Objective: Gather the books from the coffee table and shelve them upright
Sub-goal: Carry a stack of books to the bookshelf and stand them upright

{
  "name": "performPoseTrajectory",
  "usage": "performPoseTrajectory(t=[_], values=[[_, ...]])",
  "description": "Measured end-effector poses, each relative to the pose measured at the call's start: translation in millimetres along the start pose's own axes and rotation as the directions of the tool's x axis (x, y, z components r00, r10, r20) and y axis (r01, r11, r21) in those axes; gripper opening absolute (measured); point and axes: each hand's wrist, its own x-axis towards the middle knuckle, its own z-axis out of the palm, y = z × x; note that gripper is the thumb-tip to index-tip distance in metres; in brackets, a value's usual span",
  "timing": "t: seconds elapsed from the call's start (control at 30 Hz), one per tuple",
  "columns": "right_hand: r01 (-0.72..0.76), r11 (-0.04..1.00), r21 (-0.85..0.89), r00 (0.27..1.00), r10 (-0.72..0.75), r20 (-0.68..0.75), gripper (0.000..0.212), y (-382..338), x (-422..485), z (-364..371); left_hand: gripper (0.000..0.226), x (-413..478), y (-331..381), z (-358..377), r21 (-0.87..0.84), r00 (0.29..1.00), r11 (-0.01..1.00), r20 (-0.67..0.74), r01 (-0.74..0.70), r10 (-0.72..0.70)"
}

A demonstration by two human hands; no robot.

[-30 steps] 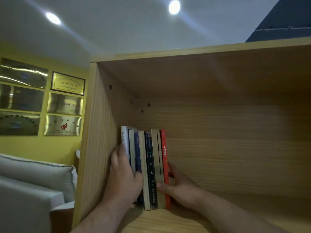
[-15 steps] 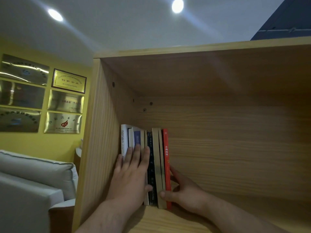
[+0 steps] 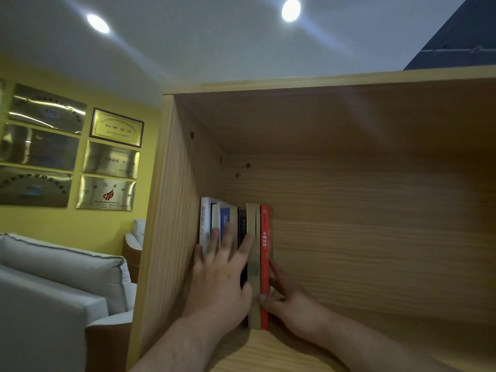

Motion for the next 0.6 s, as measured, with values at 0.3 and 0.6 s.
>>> performPoseTrajectory(t=[0.3,0.6], values=[[0.029,0.990,-0.138,0.999,-0.035,-0.040,0.121,-3.0,-4.3,-1.4,0.104,3.2,-10.3,-6.1,0.207,0.996,0.977,0.074,-0.055,0.041],[0.034,0.971,-0.238,0.995,-0.055,-0.081,0.121,0.9,4.6,9.3,0.111,7.3,-11.2,3.2,0.272,0.998,0.961,0.024,-0.055,0.051]])
